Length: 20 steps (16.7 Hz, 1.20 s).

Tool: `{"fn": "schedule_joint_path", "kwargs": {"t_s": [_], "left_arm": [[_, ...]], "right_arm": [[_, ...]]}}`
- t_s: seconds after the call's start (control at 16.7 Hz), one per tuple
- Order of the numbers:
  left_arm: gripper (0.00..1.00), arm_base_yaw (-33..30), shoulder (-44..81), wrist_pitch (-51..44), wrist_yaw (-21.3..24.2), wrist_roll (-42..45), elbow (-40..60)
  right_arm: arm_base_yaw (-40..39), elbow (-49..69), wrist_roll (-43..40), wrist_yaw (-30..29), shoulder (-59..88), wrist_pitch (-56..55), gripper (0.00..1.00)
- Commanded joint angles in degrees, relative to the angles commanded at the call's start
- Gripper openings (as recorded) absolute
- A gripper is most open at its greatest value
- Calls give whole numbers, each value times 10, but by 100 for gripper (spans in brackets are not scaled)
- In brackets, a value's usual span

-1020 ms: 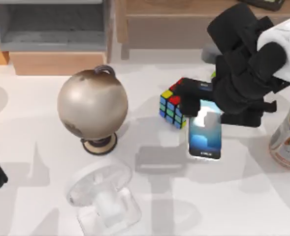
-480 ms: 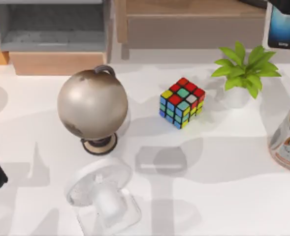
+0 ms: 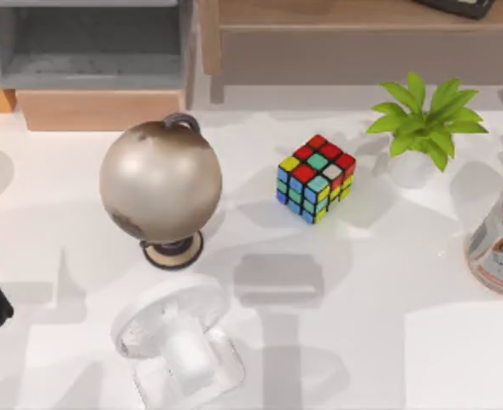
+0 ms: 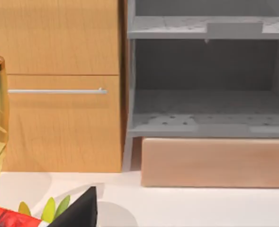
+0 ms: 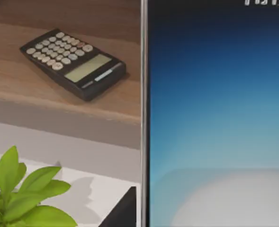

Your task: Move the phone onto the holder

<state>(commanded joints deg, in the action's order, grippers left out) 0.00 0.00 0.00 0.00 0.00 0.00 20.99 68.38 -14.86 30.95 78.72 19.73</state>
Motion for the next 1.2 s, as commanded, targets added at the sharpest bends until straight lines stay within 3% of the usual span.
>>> {"fn": "schedule_joint_path", "kwargs": {"t_s": [0.3, 0.6, 1.2], "left_arm": [[100, 0, 0, 0, 0, 0, 0], [100, 0, 0, 0, 0, 0, 0], [100, 0, 0, 0, 0, 0, 0]], "right_arm": [[145, -104, -127, 103, -44, -20, 0], [233, -201, -197, 185, -63, -31, 0], [245, -228, -208, 201, -65, -40, 0]]}}
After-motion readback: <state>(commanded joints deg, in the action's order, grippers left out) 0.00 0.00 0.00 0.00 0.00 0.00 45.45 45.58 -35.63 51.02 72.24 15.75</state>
